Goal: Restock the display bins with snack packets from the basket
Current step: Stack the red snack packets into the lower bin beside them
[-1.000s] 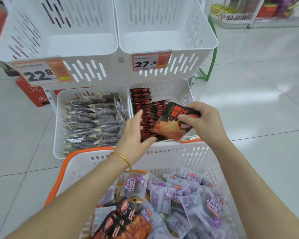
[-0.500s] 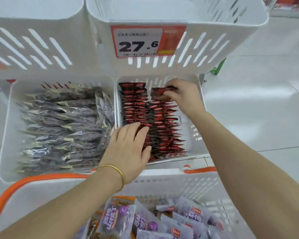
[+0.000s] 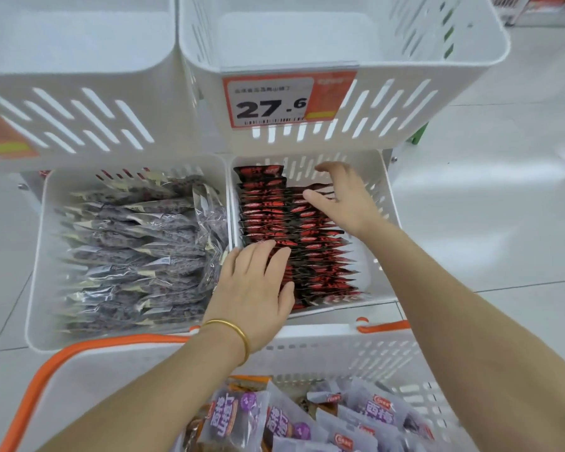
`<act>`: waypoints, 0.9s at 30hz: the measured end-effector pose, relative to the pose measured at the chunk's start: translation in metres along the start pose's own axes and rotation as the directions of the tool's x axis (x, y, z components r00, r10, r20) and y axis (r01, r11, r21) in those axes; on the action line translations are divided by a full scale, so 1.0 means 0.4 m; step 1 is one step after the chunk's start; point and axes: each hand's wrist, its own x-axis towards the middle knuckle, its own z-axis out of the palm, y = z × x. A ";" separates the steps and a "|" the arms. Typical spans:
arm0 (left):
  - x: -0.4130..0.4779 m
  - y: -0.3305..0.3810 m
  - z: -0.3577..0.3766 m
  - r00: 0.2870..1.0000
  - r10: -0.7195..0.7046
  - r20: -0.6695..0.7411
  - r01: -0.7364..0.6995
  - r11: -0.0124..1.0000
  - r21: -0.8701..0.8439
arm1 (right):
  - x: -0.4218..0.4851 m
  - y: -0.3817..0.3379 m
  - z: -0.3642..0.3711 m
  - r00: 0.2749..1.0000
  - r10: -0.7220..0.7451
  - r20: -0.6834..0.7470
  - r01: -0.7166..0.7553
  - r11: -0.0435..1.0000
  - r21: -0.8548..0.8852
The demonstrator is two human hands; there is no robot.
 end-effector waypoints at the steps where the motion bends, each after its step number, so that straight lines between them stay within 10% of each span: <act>1: -0.001 0.000 -0.002 1.000 0.002 0.000 -0.002 1.000 -0.003 | -0.047 -0.024 -0.017 0.998 -0.010 -0.061 0.014 0.998 0.066; 11: -0.122 0.005 -0.121 0.989 -0.140 -0.054 0.139 0.990 -0.027 | -0.621 -0.265 0.003 0.962 0.216 -0.168 -0.082 0.813 0.577; 19: -0.472 -0.159 -0.186 0.974 -0.225 0.016 0.225 0.974 0.008 | -0.766 -0.339 0.224 0.902 0.146 0.407 -0.200 0.975 0.094; 27: -0.582 -0.197 -0.179 0.973 -0.228 0.043 0.232 0.965 -0.125 | -0.800 -0.401 0.346 0.882 0.203 0.425 -0.120 0.969 -0.214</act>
